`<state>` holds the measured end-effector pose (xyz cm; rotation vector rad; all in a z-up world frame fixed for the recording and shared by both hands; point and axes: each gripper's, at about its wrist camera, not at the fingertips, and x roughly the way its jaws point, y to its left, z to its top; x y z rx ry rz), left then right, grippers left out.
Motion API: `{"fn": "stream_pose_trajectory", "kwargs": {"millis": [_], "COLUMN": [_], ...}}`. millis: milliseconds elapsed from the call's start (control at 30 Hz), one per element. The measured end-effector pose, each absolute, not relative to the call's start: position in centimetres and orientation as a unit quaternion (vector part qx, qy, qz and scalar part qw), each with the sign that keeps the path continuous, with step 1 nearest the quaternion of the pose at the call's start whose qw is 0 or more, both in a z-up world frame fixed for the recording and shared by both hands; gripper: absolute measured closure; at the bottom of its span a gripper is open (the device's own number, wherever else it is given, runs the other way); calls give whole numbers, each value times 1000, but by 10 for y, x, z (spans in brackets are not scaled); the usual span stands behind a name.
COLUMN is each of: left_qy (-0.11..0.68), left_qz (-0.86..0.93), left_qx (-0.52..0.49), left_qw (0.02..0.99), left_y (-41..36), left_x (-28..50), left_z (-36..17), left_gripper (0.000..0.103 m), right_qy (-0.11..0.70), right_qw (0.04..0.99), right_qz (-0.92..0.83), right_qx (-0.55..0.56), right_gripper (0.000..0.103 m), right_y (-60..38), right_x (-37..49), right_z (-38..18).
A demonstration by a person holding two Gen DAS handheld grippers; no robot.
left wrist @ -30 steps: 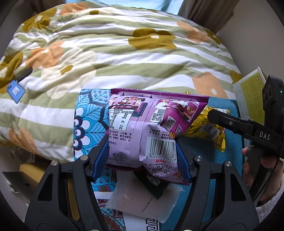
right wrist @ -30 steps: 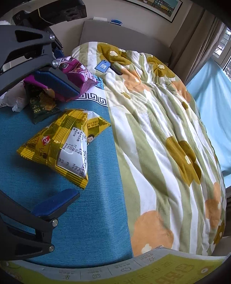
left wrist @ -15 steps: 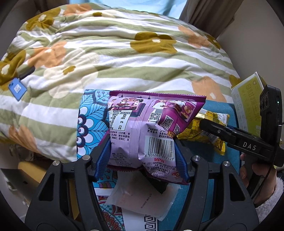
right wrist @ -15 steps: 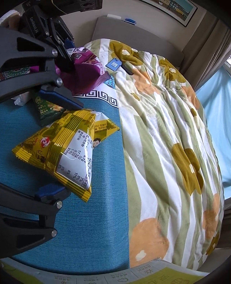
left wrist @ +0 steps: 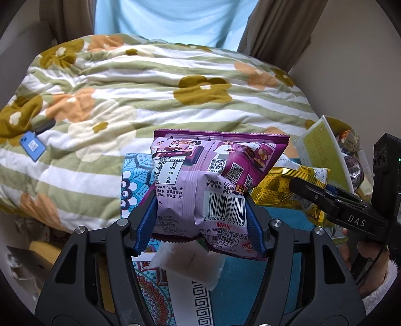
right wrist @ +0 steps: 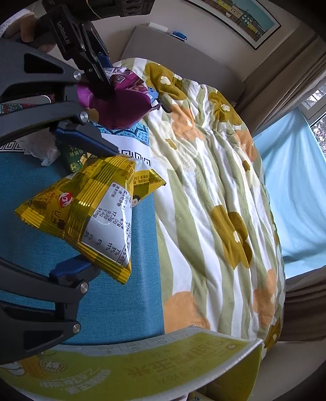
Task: Organize snacks
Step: 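Carry both bags over the cardboard box and open the left tool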
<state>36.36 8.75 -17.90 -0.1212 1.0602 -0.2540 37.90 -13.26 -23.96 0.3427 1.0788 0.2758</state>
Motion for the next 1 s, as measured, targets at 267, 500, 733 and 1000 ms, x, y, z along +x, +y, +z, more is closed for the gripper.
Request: {"fn": "stream_pose_trajectory", "kwargs": {"millis": [267, 500, 733, 1000], "left_qy": [454, 421, 407, 409], "left_qz": [-178, -226, -261, -268], "left_qx": [-42, -26, -20, -19], "left_qw": [872, 878, 875, 872], "left_y": [59, 6, -77, -197], "left_x": [330, 310, 304, 324], "left_z": [-111, -71, -51, -54], "left_gripper": [43, 43, 43, 43], "right_qy": [465, 423, 394, 389], "right_qw": [861, 886, 900, 903], "right_qz": [107, 59, 13, 6], "right_qx": [175, 180, 187, 183], "right_gripper": [34, 34, 34, 34], "right_y": [-143, -178, -240, -333], "right_x": [325, 273, 235, 224], "right_z": [-181, -131, -103, -92]}}
